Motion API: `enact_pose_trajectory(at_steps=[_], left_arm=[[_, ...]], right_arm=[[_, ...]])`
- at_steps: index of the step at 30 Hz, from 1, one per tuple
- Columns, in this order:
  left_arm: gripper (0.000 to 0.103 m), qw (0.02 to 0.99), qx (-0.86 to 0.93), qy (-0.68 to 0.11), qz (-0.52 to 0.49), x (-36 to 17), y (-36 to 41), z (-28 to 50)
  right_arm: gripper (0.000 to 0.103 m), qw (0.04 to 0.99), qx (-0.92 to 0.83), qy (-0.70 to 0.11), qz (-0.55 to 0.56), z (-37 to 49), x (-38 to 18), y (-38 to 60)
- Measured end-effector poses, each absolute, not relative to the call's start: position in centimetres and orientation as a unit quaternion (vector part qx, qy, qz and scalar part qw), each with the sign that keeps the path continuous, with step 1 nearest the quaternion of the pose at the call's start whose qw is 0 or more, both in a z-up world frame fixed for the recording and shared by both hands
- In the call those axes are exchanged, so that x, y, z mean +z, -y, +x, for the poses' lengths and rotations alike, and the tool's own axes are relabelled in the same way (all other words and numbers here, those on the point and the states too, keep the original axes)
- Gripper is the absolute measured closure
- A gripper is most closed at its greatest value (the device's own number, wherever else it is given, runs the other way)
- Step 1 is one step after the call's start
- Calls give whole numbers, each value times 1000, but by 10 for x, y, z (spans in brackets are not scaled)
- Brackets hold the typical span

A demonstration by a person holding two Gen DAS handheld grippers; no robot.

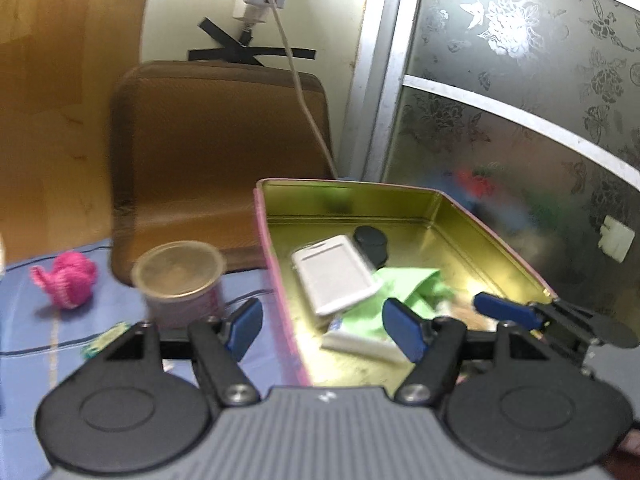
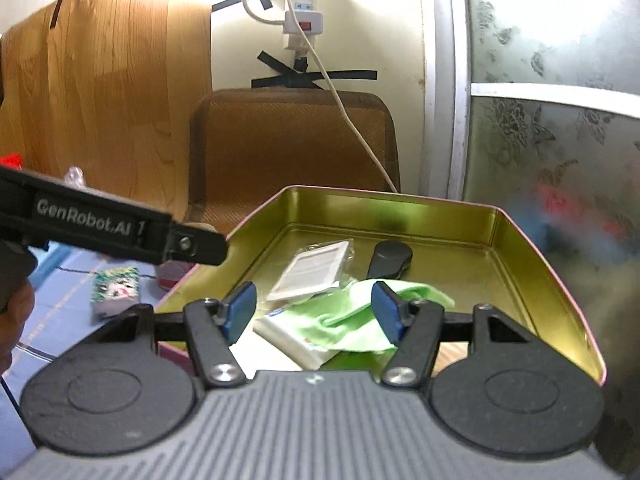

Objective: Organize soft objects
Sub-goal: 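Carry the card holder into the tin box and open the left gripper, then move the right tool toward the green patterned tissue pack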

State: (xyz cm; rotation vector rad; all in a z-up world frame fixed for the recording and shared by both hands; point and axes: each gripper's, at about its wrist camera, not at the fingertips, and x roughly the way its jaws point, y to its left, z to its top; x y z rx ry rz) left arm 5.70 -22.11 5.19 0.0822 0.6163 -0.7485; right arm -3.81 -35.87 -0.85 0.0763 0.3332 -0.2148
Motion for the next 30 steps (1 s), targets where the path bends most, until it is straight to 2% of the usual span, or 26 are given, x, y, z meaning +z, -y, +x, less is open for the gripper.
enact_pose_trajectory(at_steps=[14, 30], left_arm=[[34, 918, -264, -288, 65, 34, 134, 46], [33, 935, -147, -317, 54, -6, 39, 71]], right_arm=[[37, 982, -75, -144, 99, -41, 3, 323], [37, 985, 0, -169, 46, -4, 2, 248]])
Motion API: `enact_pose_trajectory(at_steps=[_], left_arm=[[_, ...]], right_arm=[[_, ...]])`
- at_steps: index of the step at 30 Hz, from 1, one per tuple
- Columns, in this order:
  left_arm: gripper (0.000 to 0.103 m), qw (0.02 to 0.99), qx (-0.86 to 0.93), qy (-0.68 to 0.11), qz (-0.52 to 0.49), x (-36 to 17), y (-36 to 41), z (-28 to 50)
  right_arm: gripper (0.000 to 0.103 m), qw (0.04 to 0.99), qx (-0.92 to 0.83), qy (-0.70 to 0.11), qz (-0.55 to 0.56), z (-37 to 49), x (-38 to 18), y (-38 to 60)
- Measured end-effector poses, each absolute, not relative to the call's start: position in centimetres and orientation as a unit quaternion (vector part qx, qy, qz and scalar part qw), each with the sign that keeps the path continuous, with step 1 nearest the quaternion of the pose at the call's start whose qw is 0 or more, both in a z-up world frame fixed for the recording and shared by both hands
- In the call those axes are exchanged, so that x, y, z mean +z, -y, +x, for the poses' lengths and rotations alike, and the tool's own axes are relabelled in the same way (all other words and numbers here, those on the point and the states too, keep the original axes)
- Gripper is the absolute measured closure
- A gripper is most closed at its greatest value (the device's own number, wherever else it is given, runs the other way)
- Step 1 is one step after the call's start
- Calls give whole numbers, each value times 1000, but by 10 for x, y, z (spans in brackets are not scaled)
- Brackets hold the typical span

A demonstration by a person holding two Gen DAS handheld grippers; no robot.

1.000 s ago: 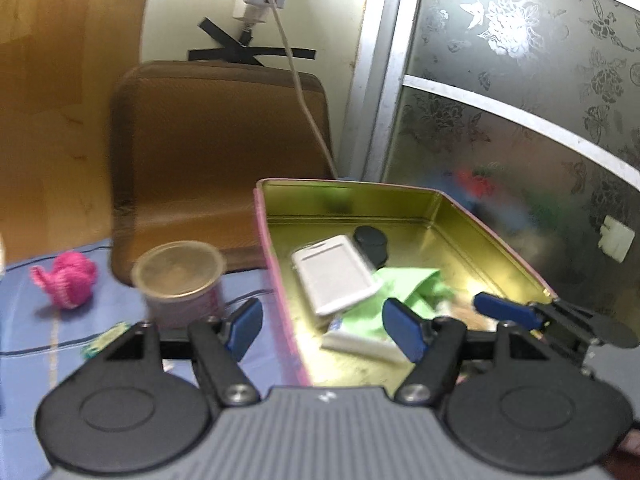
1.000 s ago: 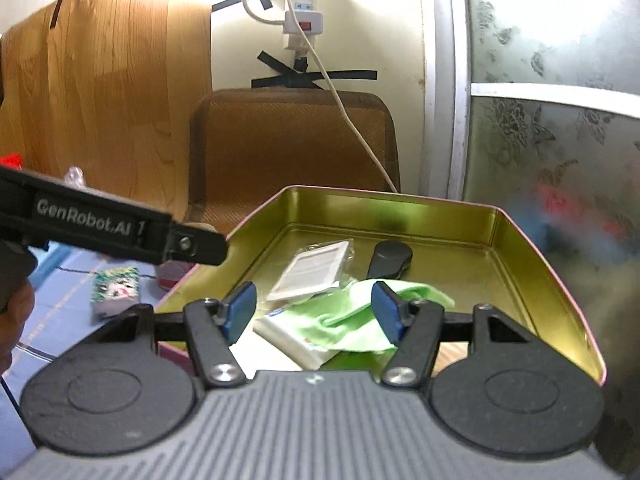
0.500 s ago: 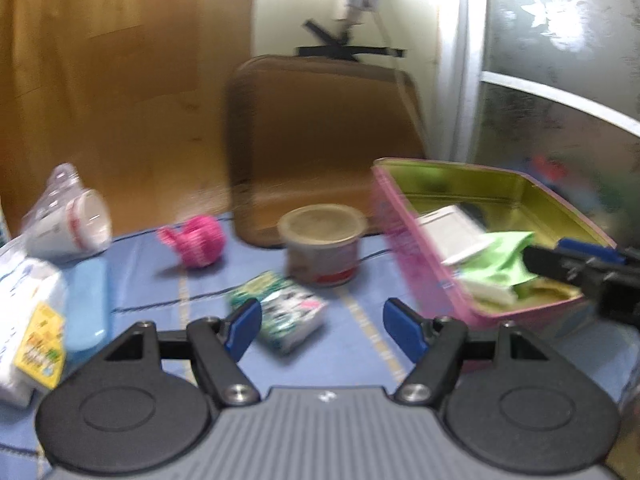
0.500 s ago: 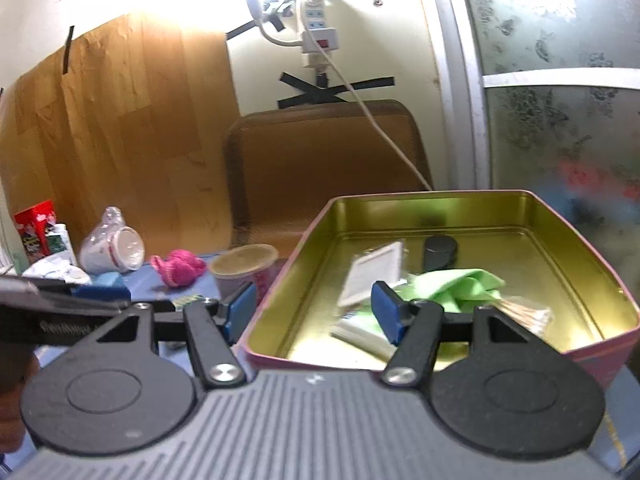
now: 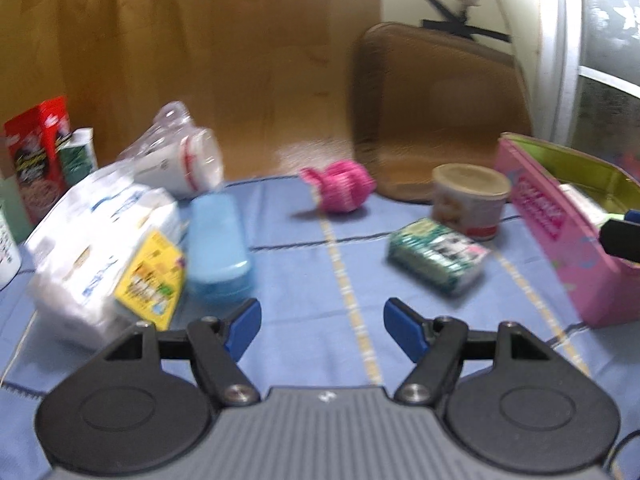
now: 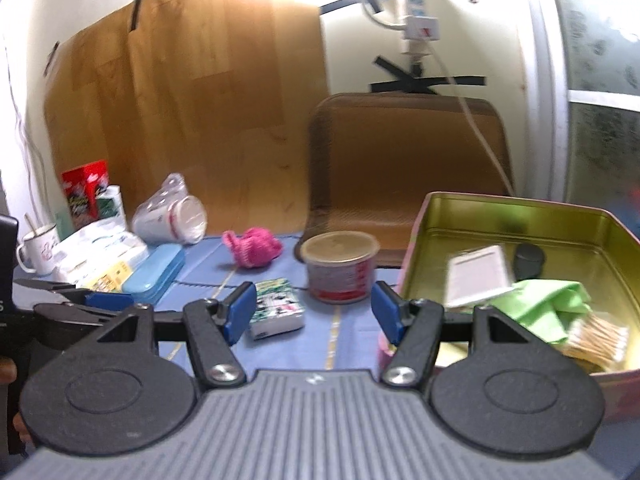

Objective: Organize soft objects
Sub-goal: 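Move the right tool toward the green patterned tissue pack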

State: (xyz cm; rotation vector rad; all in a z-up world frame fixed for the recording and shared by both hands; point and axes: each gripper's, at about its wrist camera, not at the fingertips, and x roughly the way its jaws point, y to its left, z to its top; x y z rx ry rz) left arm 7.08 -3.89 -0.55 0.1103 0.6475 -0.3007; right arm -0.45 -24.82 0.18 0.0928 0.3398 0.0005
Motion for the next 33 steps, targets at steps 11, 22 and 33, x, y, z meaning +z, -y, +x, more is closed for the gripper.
enact_pose_trajectory(at_steps=[11, 22, 33], left_arm=[[30, 938, -93, -333, 41, -32, -8, 85], [27, 940, -118, -320, 6, -37, -20, 86], [27, 940, -129, -316, -21, -37, -27, 87]], right_arm=[[37, 979, 32, -201, 4, 27, -10, 210], [29, 970, 15, -239, -47, 80, -37, 201], [43, 957, 34, -287, -9, 122, -57, 214]])
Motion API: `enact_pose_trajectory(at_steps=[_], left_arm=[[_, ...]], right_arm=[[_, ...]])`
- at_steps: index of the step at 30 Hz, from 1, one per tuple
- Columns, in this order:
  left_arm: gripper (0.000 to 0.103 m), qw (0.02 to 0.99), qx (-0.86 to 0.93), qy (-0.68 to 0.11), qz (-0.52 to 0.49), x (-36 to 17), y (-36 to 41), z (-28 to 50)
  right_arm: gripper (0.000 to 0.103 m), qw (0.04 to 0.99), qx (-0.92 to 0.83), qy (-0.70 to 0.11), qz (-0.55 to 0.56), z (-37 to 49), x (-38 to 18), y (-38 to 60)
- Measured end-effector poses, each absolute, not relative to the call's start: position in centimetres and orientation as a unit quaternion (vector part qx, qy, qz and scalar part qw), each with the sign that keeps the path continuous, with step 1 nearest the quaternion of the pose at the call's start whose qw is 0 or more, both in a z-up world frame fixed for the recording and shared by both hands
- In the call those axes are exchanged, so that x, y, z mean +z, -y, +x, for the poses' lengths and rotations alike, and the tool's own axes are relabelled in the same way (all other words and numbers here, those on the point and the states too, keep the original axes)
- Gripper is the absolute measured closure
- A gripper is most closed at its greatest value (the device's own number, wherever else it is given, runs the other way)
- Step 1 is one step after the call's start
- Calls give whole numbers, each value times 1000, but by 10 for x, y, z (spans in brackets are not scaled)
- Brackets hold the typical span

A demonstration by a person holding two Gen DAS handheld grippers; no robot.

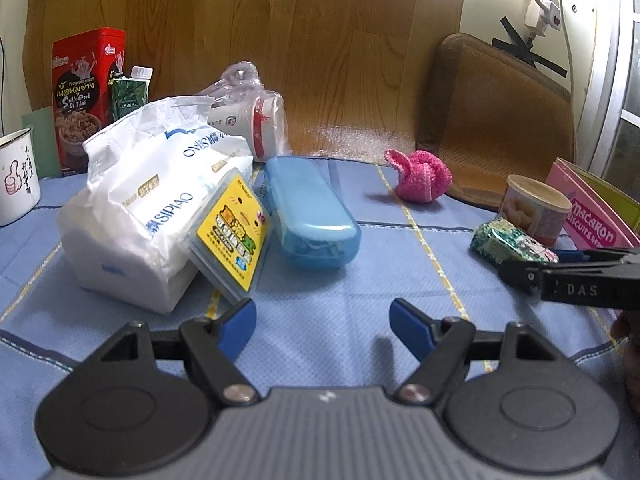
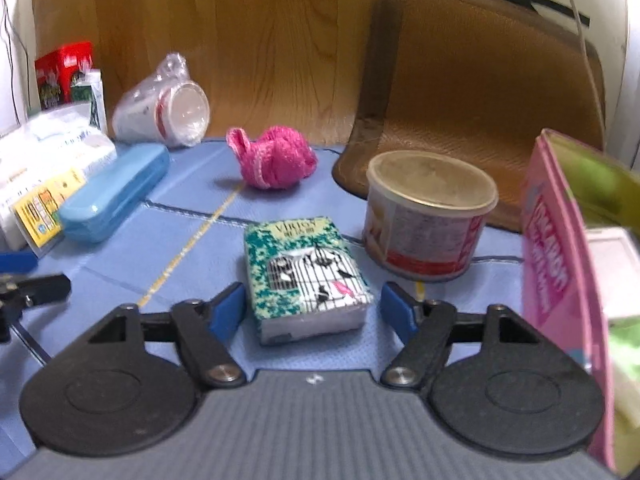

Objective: Organize soft objects
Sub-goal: 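Grasp the green patterned tissue pack with the right gripper and lift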

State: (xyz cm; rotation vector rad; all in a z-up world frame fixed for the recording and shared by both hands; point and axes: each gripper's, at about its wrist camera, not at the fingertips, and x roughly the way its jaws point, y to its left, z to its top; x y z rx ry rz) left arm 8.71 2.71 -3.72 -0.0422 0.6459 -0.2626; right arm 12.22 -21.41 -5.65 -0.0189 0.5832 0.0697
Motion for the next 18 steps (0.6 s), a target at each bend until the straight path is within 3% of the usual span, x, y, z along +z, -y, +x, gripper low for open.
enact_pose_trajectory(at_steps=[18], left_arm=[[26, 939, -132, -316, -33, -37, -30, 86]], right_arm=[[44, 950, 147, -262, -86, 17, -59, 164]])
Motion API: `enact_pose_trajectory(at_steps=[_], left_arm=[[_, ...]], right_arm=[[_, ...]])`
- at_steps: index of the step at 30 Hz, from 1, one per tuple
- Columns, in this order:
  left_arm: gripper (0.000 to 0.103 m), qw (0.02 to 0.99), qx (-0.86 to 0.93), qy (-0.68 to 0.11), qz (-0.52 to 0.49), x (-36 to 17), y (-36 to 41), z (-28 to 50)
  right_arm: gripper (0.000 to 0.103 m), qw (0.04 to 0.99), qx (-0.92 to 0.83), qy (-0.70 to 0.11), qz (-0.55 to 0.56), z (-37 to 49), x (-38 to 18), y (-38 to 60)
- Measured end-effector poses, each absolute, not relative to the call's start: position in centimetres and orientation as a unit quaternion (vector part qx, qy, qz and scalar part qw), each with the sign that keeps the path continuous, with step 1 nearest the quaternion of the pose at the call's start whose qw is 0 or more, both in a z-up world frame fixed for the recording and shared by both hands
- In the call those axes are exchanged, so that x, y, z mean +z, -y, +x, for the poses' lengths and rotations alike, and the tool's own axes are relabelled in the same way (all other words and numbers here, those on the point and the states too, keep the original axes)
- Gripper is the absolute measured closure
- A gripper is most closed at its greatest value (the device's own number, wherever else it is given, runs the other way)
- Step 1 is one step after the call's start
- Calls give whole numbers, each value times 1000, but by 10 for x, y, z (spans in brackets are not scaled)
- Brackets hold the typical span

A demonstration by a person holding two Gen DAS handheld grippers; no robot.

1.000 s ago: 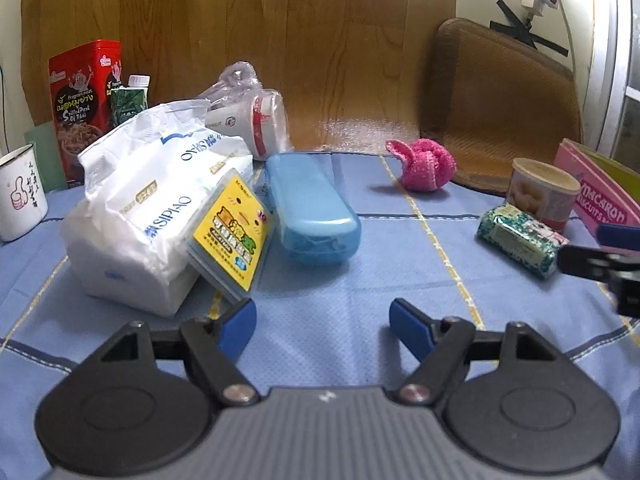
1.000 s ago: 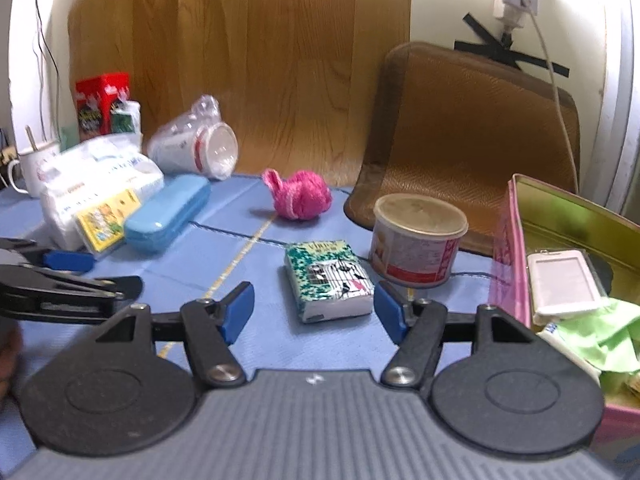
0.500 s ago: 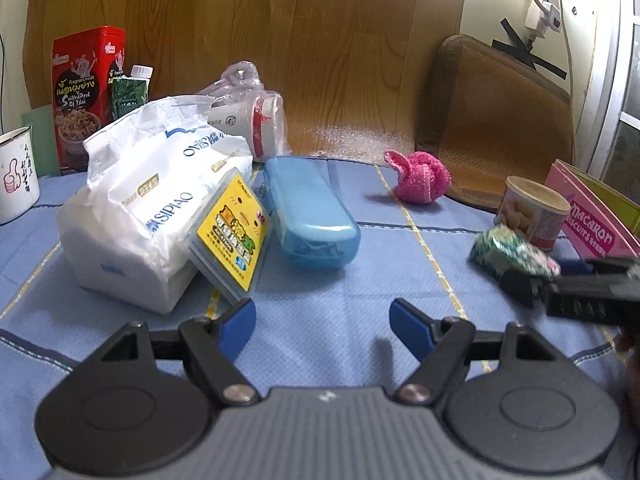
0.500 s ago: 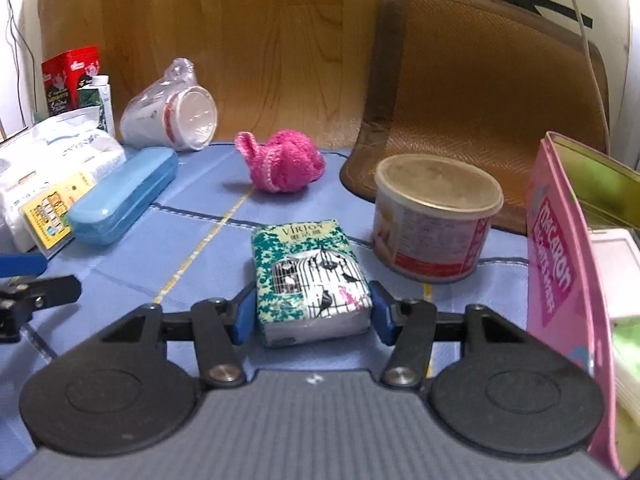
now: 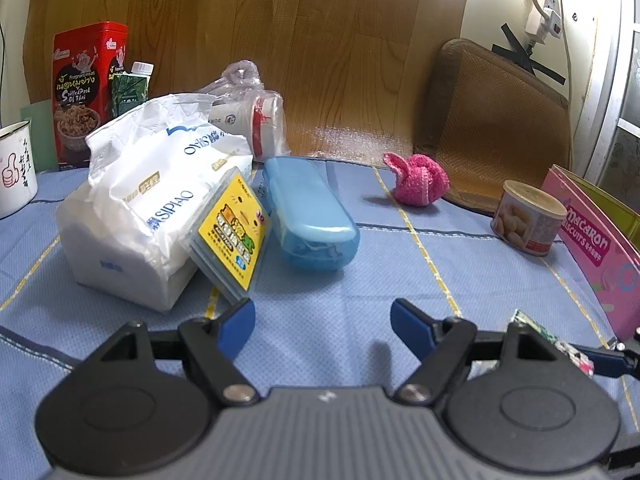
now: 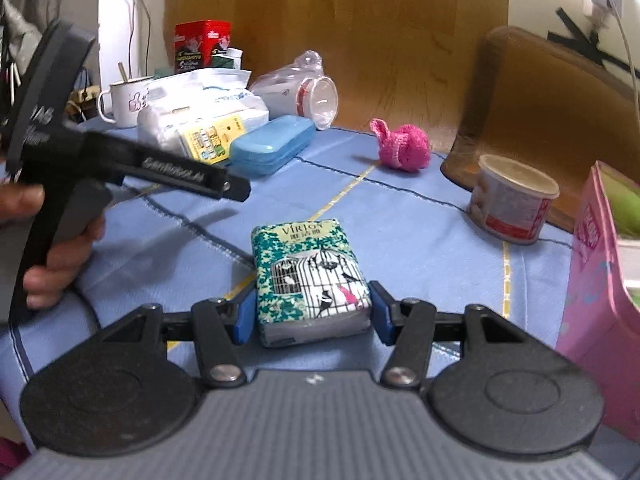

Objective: Organize soft objects

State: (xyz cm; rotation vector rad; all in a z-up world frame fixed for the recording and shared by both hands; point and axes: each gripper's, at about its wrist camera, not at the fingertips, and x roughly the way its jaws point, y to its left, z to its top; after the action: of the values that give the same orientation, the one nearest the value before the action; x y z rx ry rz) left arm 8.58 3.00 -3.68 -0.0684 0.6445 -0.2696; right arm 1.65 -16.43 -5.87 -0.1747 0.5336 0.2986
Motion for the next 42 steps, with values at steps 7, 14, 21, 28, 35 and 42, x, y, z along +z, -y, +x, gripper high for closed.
enact_pose_trajectory(at_steps=[7, 14, 21, 28, 35, 42], left_arm=[[24, 938, -135, -316, -42, -37, -32, 86], [23, 920, -183, -327, -111, -32, -40, 78], [8, 872, -293, -351, -174, -20, -26, 65], [51, 822, -366, -391, -193, -11, 19, 69], [62, 814, -431, -367, -134, 32, 101, 73], [62, 790, -484, -371, -63, 40, 220, 74]], right_arm=[[44, 951, 144, -264, -67, 16, -58, 169], [44, 956, 134, -258, -51, 2, -56, 177], [44, 960, 127, -245, -38, -4, -54, 183], [45, 970, 126, -209, -24, -17, -42, 190], [45, 988, 59, -143, -20, -36, -17, 227], [45, 991, -52, -120, -4, -51, -9, 299]])
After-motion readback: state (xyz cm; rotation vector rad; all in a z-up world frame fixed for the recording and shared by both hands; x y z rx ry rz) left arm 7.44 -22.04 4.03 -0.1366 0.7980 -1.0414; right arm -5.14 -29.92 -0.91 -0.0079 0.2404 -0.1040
